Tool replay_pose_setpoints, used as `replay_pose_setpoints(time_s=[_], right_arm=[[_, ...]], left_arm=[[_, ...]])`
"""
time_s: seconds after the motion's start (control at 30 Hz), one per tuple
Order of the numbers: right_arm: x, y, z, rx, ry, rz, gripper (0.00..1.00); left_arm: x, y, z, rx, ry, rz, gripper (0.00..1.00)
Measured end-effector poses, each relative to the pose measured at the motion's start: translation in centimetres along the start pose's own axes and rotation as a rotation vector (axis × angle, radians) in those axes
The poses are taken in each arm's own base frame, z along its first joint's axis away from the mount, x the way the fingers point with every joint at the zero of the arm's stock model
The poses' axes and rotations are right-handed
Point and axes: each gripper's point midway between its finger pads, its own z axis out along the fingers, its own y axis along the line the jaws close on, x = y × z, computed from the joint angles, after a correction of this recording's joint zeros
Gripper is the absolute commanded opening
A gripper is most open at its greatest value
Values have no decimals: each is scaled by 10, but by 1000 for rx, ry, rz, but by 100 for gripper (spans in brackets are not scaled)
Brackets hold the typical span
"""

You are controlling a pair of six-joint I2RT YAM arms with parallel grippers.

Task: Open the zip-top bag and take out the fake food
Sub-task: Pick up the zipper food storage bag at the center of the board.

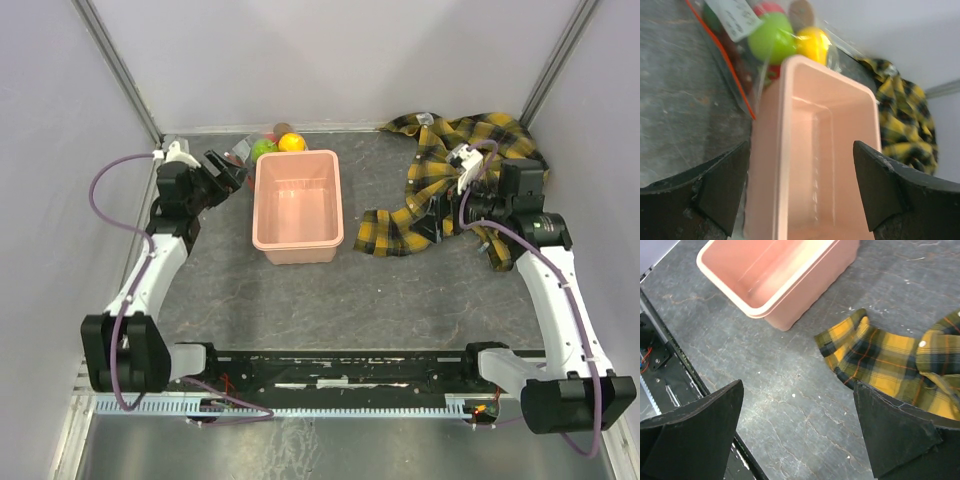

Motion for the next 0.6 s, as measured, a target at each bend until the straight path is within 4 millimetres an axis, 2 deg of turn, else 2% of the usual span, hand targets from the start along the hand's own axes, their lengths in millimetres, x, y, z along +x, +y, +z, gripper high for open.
replay_pose_setpoints(time_s=[0.17,0.27,0.4,0.6], right_arm=[[29,5,14,-80,19,16,99],[37,7,18,-103,22,24,99],[41,9,20,-128,18,26,99],[40,12,19,-133,9,17,99]], left_arm=[[-21,21,29,-129,-14,65,85],[-28,28,48,-162,2,101,85],[-14,39,72,-162,73,107,87],[11,47,127,-98,206,78,92]])
